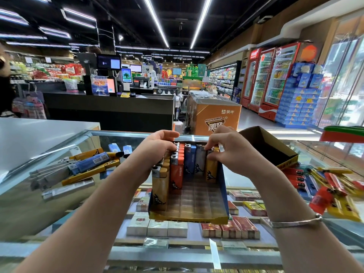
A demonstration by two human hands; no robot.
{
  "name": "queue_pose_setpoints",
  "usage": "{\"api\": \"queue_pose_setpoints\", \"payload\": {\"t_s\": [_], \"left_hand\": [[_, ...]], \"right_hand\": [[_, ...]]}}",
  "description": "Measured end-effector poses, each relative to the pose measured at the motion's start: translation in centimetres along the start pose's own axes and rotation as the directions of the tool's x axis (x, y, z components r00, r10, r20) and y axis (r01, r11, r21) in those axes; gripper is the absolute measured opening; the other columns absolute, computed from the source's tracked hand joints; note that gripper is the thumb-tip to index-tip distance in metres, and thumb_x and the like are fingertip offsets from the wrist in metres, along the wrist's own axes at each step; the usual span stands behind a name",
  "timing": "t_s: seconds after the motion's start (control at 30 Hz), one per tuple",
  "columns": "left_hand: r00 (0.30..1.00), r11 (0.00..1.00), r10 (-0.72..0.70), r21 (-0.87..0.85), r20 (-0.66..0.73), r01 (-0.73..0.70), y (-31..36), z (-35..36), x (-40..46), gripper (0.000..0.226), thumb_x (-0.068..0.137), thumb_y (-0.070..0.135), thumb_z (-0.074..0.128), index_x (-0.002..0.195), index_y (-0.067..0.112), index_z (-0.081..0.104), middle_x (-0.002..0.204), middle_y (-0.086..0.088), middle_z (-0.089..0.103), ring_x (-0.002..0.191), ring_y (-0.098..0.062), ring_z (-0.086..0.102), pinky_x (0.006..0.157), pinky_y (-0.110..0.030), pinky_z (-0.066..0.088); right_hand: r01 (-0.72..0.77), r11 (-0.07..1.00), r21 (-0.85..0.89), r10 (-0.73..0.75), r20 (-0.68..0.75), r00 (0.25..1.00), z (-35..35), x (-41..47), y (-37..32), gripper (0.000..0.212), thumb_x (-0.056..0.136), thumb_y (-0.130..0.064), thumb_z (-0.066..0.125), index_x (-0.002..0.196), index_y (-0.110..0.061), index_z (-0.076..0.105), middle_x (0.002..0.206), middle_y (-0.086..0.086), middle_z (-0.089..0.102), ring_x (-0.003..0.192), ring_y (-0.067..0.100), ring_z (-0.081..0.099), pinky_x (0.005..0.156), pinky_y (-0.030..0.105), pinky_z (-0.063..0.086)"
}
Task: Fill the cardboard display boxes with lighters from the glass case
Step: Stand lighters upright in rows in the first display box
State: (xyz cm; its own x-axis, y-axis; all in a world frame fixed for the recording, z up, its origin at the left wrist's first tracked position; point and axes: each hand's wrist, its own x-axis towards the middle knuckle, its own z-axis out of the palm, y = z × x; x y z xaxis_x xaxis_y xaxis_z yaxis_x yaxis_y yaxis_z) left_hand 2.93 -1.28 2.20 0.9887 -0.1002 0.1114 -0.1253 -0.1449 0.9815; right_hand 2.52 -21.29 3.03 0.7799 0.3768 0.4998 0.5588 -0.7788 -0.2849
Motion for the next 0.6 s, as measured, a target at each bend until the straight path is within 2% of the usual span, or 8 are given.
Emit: {"api": "queue_pose_setpoints", "payload": {"t_s": [0.1, 0.17, 0.23, 0.3, 0.37, 0.43, 0.53, 0.6], "left_hand": [[1.000, 1.000, -0.001, -0.006, -0.003, 0.001, 0.0, 0.0, 0.0, 0.028, 0.088, 0.000, 0.052, 0.099, 0.026, 0.058, 0.109, -0.003, 0.059, 0.095, -0.019, 0.061, 0.072, -0.029, 0.053], [1.000, 1.000, 0.000, -0.001, -0.004, 0.000, 0.0, -0.1, 0.0, 0.028, 0.088, 0.001, 0.052, 0.100, 0.025, 0.058, 0.109, -0.003, 0.059, 0.096, -0.020, 0.061, 0.073, -0.030, 0.053], [1.000, 1.000, 0.005, 0.003, -0.004, -0.005, 0.0, -0.2, 0.1, 0.028, 0.088, 0.000, 0.053, 0.099, 0.026, 0.059, 0.109, -0.003, 0.058, 0.097, -0.019, 0.060, 0.074, -0.031, 0.052], [1.000, 1.000, 0.009, -0.001, -0.002, -0.009, 0.0, -0.4, 0.2, 0.029, 0.087, 0.000, 0.053, 0.098, 0.026, 0.059, 0.109, -0.003, 0.058, 0.098, -0.020, 0.059, 0.077, -0.033, 0.052], [1.000, 1.000, 0.019, 0.005, -0.001, -0.019, -0.1, -0.5, 0.2, 0.029, 0.087, 0.000, 0.053, 0.096, 0.026, 0.059, 0.108, -0.002, 0.058, 0.099, -0.020, 0.059, 0.083, -0.037, 0.053], [0.997, 0.996, 0.064, 0.071, -0.032, -0.061, -0.1, -0.6, 0.2, 0.029, 0.086, 0.001, 0.055, 0.094, 0.029, 0.058, 0.106, 0.000, 0.058, 0.099, -0.017, 0.059, 0.085, -0.038, 0.051], [0.968, 0.954, 0.227, 0.224, -0.109, -0.198, -0.1, -0.8, 0.0, 0.030, 0.087, 0.006, 0.055, 0.091, 0.036, 0.055, 0.107, 0.007, 0.056, 0.094, -0.008, 0.056, 0.071, -0.024, 0.047], [0.936, 0.925, 0.319, 0.263, -0.148, -0.274, -0.1, -1.3, -0.2, 0.028, 0.088, 0.008, 0.054, 0.092, 0.036, 0.055, 0.105, 0.009, 0.056, 0.094, -0.005, 0.054, 0.067, -0.017, 0.040]], "right_hand": [[-0.055, 0.995, 0.083, 0.055, 0.006, 0.998, 0.2, 0.1, 0.6, 0.019, 0.078, -0.017, 0.073, 0.082, -0.031, 0.062, 0.102, -0.009, 0.046, 0.103, 0.012, 0.037, 0.086, 0.028, 0.026], [-0.091, 0.976, 0.198, 0.089, 0.019, 0.996, 0.4, 0.1, 0.7, 0.026, 0.077, -0.016, 0.073, 0.089, -0.034, 0.058, 0.110, -0.009, 0.047, 0.109, 0.013, 0.041, 0.090, 0.028, 0.032], [-0.136, 0.961, 0.242, 0.127, 0.053, 0.990, 0.8, 0.2, 0.7, 0.032, 0.078, -0.018, 0.072, 0.100, -0.031, 0.052, 0.113, -0.007, 0.049, 0.107, 0.014, 0.047, 0.081, 0.019, 0.038], [-0.183, 0.953, 0.241, 0.161, 0.108, 0.981, 1.4, 0.3, 0.6, 0.038, 0.079, -0.021, 0.071, 0.107, -0.028, 0.046, 0.109, -0.006, 0.051, 0.096, 0.010, 0.052, 0.068, 0.010, 0.037], [-0.205, 0.944, 0.257, 0.178, 0.127, 0.976, 2.2, 0.3, 0.3, 0.038, 0.081, -0.020, 0.070, 0.107, -0.026, 0.042, 0.104, -0.003, 0.054, 0.087, 0.007, 0.054, 0.062, 0.011, 0.040], [-0.184, 0.951, 0.247, 0.167, 0.090, 0.982, 2.8, 0.3, 0.1, 0.036, 0.082, -0.017, 0.068, 0.106, -0.022, 0.041, 0.101, 0.001, 0.056, 0.085, 0.011, 0.055, 0.062, 0.015, 0.043], [-0.155, 0.960, 0.234, 0.152, 0.031, 0.988, 3.2, 0.3, -0.4, 0.034, 0.083, -0.016, 0.066, 0.104, -0.021, 0.041, 0.098, 0.002, 0.057, 0.084, 0.012, 0.054, 0.061, 0.013, 0.041], [-0.146, 0.963, 0.225, 0.150, -0.001, 0.989, 3.4, 0.3, -0.6, 0.033, 0.083, -0.017, 0.066, 0.102, -0.022, 0.040, 0.094, 0.000, 0.055, 0.083, 0.013, 0.054, 0.060, 0.014, 0.040]]}}
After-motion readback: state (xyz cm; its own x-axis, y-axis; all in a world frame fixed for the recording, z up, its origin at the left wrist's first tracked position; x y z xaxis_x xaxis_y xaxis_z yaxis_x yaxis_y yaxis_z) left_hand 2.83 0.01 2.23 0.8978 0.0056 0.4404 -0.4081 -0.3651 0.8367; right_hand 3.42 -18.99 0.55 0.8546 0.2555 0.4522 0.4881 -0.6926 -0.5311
